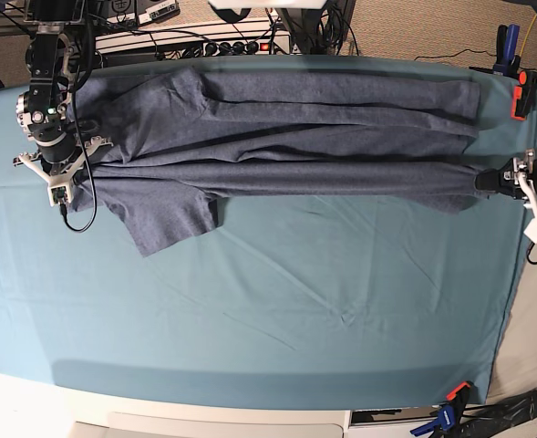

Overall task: Fold the T-shirt properly
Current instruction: 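Lift the pinched side edge and fold it over onto the shirt body, then regrasp the sleeve bunch with the right gripper while left holds hem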

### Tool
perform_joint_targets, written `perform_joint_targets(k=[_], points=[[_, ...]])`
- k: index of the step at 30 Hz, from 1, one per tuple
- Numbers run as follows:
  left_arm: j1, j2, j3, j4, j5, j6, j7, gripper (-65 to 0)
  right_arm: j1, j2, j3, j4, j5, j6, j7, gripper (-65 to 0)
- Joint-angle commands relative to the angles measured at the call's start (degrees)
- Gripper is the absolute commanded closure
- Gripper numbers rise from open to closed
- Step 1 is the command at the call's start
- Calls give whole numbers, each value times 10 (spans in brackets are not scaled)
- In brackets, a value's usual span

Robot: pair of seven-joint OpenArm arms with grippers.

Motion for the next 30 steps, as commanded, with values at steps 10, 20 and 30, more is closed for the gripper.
perform_joint_targets(k=[10, 20, 30], points=[[-9, -30, -103, 21, -5, 1, -4, 0, 3, 11, 9, 20, 2, -4, -2, 0], [-9, -63, -119, 21, -5, 1, -5, 0, 5, 11, 9, 20, 28, -4, 25, 0], [-7, -58, -119, 21, -5, 1, -5, 0, 42, 11, 9, 20, 27, 9, 30, 0]])
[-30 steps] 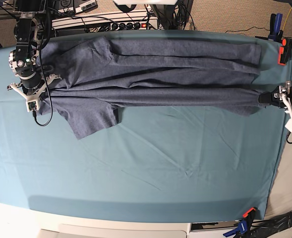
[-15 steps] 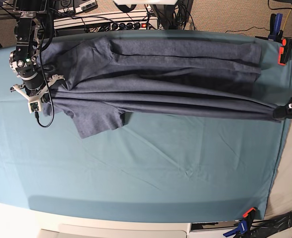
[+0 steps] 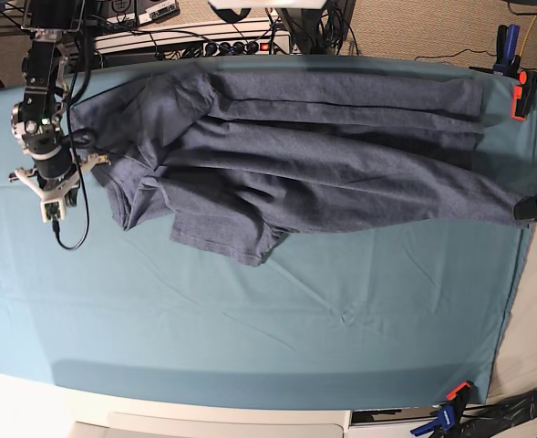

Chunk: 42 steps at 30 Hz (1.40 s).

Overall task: Fold the T-shirt properly
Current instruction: 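Regrasp the sleeve bunch with the right gripper while left holds hem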

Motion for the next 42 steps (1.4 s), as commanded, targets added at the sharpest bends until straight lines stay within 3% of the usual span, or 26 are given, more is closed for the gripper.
perform_joint_targets(k=[1, 4, 6, 8, 9, 10, 14, 19, 24, 35, 42], points=[[-9, -18, -6, 6, -14, -3, -7, 0, 9, 11, 5, 9, 2, -2, 13, 0], [-6, -19, -6, 6, -14, -3, -7, 0, 16, 11, 5, 20, 17, 36, -27, 0], [-6, -18, -6, 6, -14, -3, -7, 0, 18, 11, 5, 39, 83, 59, -77, -34], [-7, -18, -6, 6, -14, -3, -8, 0, 18, 10, 5, 66, 159, 63, -114, -229], [-7, -18, -6, 6, -14, -3, -7, 0, 17, 8, 5, 80, 181, 63, -121, -290], [-6, -19, -6, 6, -14, -3, -7, 0, 17, 4, 5, 93, 193, 63, -124, -313], [-5, -19, -6, 6, -14, -3, -6, 0, 12, -22, 6, 140, 225, 62, -127, -314], [-5, -19, -6, 6, -14, -3, -7, 0, 3, -87, 6, 158, 285, 62, -139, -316], [-5, -19, -6, 6, -14, -3, -7, 0, -2, -141, 6, 158, 297, 57, -138, -316], [-5, -18, -6, 6, -14, -3, -8, 0, -2, -214, 45, 133, 295, 41, -127, -316], [-5, -18, -6, 6, -14, -3, -9, 0, 0, -218, 48, 90, 300, 40, -122, -316]])
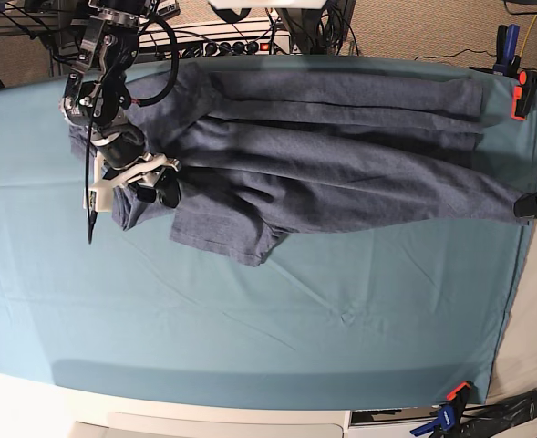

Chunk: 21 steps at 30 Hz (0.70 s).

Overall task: Fold the T-shirt properly
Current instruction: 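Regrasp the sleeve bunch with the right gripper while left holds hem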

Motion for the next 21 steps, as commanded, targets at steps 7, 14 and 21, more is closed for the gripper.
perform_joint_targets(k=[7, 14, 21], points=[[-10, -19, -6, 6, -14, -3, -11, 0, 8, -1, -24, 1, 17, 2, 14, -316], [-10, -19, -6, 6, -14, -3, -10, 0, 8, -8, -67, 1, 13, 2, 14, -314], [-10, -19, -6, 6, -14, -3, -11, 0, 23, -1, -66, 1, -41, 11, 24, 0]])
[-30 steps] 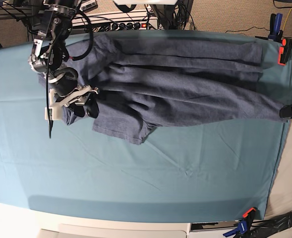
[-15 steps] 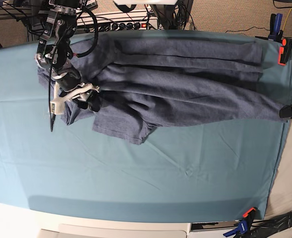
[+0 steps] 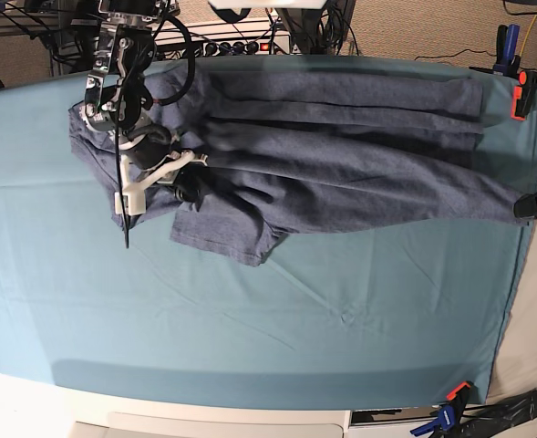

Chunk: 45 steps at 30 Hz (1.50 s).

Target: Fold the T-shirt properly

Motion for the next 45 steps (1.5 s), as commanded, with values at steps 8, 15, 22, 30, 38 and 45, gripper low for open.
perform_joint_targets(k=[8, 15, 22, 30, 38, 45], points=[[-10, -19, -6, 6, -14, -3, -9, 0, 76, 45, 2, 9, -127, 5, 61, 0], [-10, -19, -6, 6, -14, -3, -9, 0, 123, 88, 2, 9, -162, 3, 71, 0], [-10, -19, -6, 6, -14, -3, -8, 0, 134, 116, 2, 9, -170, 3, 98, 0], [-10, -19, -6, 6, -14, -3, -2, 0, 131, 132, 2, 9, -170, 3, 79, 0], [-10, -19, -6, 26, -14, -3, -8, 0, 129, 144, 12, 9, -239, -27, 90, 0], [-60, -19, -6, 39, -14, -3, -24, 0, 129, 175, 32, 9, -239, -28, 101, 0]])
